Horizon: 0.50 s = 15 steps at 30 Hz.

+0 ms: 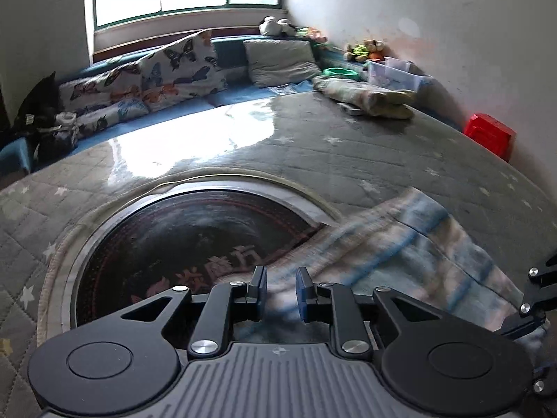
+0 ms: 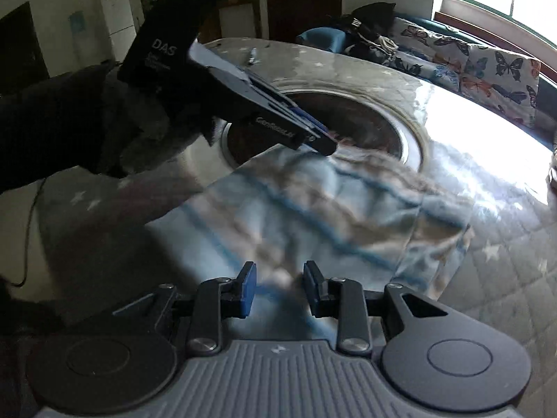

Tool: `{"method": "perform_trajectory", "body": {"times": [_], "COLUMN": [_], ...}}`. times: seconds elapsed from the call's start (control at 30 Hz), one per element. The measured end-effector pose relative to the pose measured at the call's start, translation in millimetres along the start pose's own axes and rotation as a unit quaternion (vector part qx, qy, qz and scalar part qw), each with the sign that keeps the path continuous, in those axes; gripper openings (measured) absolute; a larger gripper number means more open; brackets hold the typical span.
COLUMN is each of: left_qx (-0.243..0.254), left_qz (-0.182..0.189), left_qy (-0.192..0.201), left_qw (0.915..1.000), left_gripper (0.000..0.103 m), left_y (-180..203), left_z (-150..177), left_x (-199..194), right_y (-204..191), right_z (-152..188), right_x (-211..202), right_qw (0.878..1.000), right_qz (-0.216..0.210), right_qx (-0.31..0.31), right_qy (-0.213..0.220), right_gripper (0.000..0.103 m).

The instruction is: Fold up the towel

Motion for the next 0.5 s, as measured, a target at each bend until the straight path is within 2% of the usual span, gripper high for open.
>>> {"method": "perform_trajectory", "body": {"times": [0.23, 0.4, 0.5], "left_qx": [0.046, 0.060, 0.066], "left_qz": [0.017, 0.037, 0.050], "left_qy": [-0.002, 0.007, 0.009], "left_qw": [0.9988, 0.9975, 0.9965], "left_gripper": [0.021, 0.021, 0.021], "left_y": [43.4, 71.4, 86.6], "left_z": [27.0, 42.7, 48.5], "left_x": [-24.2, -45.6, -49.8], "right_y": [-9.8, 10.5, 30.2], "right_z": [9.1, 9.4, 12.3], "right_x": [-20.9, -27.6, -29.9], "right_qw": [1.000, 0.998, 0.996], "right_qz": [-0.021, -0.007, 0.018], "right_qx": [0.007, 0.053, 0.080], "right_qy": [0.008, 0.021, 0.025], "right_gripper": [0.029, 0.029, 0.030]}}
Point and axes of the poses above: each gripper's, at about its wrist camera, not at the fingertips, and x roughly the way its jaws point, y to its right, z to its underside, the point moved 9 cm from there along x, roughly the way its jaws point, and after that the axes turned 12 degrees about z, right-handed, at the moved point
